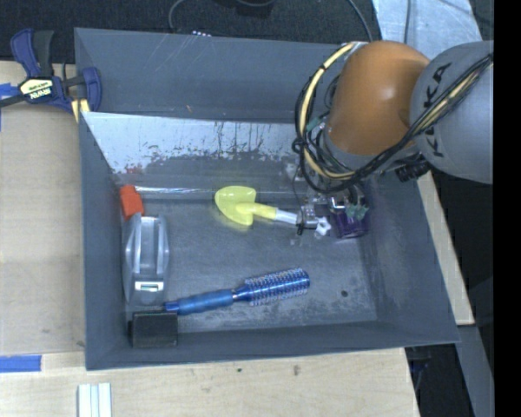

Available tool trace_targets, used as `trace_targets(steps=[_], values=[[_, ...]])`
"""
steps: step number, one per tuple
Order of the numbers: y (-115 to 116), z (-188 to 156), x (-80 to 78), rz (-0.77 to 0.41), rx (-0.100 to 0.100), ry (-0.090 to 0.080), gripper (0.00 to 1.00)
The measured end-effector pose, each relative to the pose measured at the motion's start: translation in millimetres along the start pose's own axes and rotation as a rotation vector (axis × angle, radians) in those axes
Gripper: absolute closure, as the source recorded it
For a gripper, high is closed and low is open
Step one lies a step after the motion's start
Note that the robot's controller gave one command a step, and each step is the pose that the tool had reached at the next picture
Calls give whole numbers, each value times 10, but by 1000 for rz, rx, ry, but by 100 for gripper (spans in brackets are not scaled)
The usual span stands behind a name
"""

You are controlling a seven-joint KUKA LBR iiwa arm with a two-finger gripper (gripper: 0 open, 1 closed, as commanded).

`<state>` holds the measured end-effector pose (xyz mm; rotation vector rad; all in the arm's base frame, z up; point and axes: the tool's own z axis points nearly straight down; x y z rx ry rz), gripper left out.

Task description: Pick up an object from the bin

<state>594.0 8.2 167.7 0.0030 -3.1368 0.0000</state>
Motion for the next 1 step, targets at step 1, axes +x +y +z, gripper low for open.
trace_targets(steps=[1], values=[[0,-50,-15,0,0,-8,0]])
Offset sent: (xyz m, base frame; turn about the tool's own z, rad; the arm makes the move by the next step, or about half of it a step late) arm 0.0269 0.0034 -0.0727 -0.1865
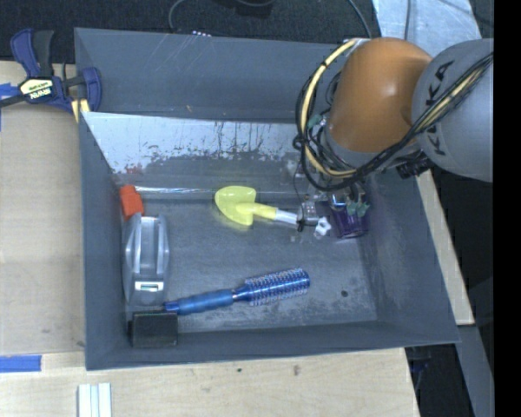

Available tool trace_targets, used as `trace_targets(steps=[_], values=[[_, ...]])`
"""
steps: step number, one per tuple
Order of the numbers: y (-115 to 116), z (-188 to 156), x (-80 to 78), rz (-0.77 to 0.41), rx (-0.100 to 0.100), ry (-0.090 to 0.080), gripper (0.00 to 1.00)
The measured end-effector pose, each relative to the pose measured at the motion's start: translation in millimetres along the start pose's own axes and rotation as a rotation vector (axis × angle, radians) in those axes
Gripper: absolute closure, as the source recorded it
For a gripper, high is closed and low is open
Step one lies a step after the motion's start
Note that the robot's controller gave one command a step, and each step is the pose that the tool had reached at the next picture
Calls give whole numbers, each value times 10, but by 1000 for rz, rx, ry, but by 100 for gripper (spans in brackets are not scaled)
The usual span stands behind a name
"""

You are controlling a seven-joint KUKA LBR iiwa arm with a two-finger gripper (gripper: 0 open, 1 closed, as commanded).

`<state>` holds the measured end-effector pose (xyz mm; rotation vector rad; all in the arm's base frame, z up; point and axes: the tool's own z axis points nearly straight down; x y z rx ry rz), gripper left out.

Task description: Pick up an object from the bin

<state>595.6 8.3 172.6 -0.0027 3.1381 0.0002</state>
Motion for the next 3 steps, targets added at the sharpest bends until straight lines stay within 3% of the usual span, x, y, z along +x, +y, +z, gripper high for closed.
trace_targets(steps=[1,2,3], values=[[9,170,-92,-52,1,-5,0],[-11,539,-176,-72,0,2,0],[219,881,-295,204,0,-7,100]])
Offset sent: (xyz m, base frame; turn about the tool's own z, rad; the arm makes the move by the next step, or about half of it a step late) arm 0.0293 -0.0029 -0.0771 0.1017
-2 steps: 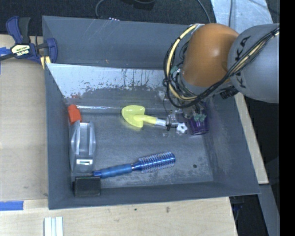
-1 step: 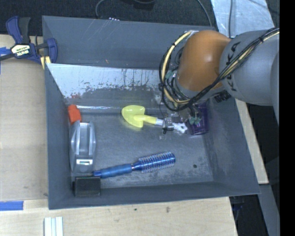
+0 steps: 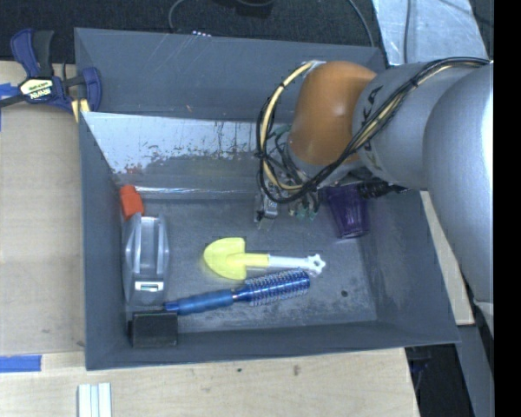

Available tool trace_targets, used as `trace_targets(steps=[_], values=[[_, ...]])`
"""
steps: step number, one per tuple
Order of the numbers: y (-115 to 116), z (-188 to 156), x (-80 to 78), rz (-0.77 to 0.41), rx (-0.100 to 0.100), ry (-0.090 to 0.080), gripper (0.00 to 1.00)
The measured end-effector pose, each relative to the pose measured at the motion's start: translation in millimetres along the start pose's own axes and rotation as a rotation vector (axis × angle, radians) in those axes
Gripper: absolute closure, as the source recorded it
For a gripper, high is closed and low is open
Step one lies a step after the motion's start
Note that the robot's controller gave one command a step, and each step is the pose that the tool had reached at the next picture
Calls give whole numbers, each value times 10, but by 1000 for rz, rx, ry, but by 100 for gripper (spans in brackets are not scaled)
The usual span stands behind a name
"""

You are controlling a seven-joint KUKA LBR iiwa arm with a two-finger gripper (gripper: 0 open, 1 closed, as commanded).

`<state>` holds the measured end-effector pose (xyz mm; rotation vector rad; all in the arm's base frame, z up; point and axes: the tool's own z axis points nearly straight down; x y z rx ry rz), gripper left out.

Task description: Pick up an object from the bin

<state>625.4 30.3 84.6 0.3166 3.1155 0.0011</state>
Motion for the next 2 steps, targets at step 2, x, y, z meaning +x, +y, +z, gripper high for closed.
trace_targets(steps=[2], values=[[285,38,348,-70,2,-3,100]])
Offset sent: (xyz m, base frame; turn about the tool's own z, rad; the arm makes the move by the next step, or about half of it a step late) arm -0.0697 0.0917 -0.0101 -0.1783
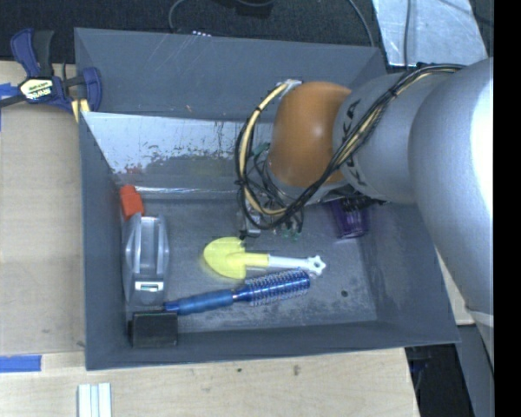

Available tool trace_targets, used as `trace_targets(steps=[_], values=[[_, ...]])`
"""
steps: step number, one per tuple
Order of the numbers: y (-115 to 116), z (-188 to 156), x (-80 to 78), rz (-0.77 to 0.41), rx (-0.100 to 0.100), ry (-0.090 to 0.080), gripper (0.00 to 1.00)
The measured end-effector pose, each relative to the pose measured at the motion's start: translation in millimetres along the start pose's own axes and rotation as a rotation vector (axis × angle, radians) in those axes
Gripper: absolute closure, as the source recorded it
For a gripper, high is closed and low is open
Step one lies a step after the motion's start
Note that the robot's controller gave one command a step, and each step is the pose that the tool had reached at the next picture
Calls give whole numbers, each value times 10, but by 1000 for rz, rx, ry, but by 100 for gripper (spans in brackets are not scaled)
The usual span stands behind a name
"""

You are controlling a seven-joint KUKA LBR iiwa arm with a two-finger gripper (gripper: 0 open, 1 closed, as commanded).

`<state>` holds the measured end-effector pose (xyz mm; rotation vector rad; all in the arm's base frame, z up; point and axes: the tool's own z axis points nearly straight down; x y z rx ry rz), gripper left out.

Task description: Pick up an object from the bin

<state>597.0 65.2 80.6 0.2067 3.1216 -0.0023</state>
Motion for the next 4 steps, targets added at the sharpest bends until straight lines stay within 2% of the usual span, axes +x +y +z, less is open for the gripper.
trace_targets(steps=[1,2,3,4], values=[[92,42,274,53,-5,2,100],[102,-171,759,83,0,-1,0],[101,-165,753,84,0,-1,0],[182,93,693,152,0,0,100]])
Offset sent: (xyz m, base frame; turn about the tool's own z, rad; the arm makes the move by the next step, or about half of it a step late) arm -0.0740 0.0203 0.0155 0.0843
